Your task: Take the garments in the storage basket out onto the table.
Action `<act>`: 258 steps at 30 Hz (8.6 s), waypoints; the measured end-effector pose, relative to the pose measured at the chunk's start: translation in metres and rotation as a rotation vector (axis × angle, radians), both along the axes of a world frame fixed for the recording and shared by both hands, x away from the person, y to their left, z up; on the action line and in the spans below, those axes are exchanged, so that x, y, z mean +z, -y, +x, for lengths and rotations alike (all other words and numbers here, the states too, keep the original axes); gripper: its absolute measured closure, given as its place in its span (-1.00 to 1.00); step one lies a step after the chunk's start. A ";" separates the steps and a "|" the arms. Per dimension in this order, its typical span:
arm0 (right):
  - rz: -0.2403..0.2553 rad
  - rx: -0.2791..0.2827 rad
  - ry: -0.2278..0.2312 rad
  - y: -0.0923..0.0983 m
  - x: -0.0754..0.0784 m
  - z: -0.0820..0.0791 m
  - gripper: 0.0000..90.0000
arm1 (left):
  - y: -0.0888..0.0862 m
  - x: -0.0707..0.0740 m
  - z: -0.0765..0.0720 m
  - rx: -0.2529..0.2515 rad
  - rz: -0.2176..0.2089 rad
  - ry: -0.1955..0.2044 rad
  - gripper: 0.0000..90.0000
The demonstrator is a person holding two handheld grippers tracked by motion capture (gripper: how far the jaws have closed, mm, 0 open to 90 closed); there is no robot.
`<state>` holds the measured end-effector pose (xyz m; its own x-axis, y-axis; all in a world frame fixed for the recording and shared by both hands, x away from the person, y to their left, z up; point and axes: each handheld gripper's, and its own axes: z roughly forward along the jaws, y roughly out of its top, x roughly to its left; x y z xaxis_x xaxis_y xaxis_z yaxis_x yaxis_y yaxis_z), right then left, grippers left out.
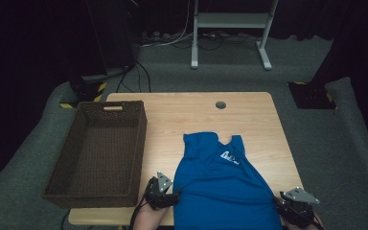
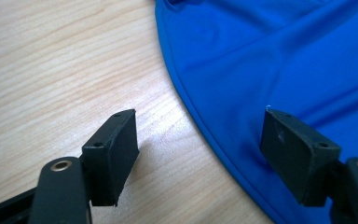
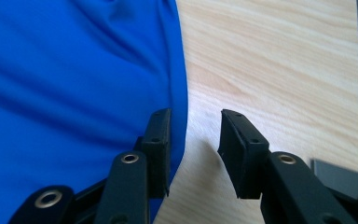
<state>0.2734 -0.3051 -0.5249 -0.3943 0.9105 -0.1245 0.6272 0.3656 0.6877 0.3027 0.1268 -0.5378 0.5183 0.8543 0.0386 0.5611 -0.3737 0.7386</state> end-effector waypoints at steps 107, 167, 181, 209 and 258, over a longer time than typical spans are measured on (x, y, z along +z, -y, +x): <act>-0.050 0.135 0.017 -0.117 0.007 0.110 0.39 | 0.010 -0.003 0.027 0.037 -0.049 0.007 -0.09; -0.057 -0.187 0.035 0.021 -0.002 0.126 0.45 | 0.010 -0.003 0.027 0.034 -0.050 0.007 -0.08; -0.032 -0.078 0.085 0.003 0.014 0.101 0.43 | 0.011 -0.002 0.027 0.004 -0.051 0.001 -0.04; 0.023 -0.068 0.032 0.007 -0.005 0.119 0.49 | 0.069 0.005 0.101 -0.006 0.127 0.056 0.44; 0.080 -0.039 0.003 0.031 -0.005 0.055 0.43 | 0.031 0.005 0.038 -0.052 0.012 0.001 0.08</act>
<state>0.3281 -0.3357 -0.5300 -0.3583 0.9322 -0.0520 0.6374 0.2850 0.7159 0.3411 0.0955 -0.5329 0.5616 0.8259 0.0498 0.5398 -0.4113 0.7344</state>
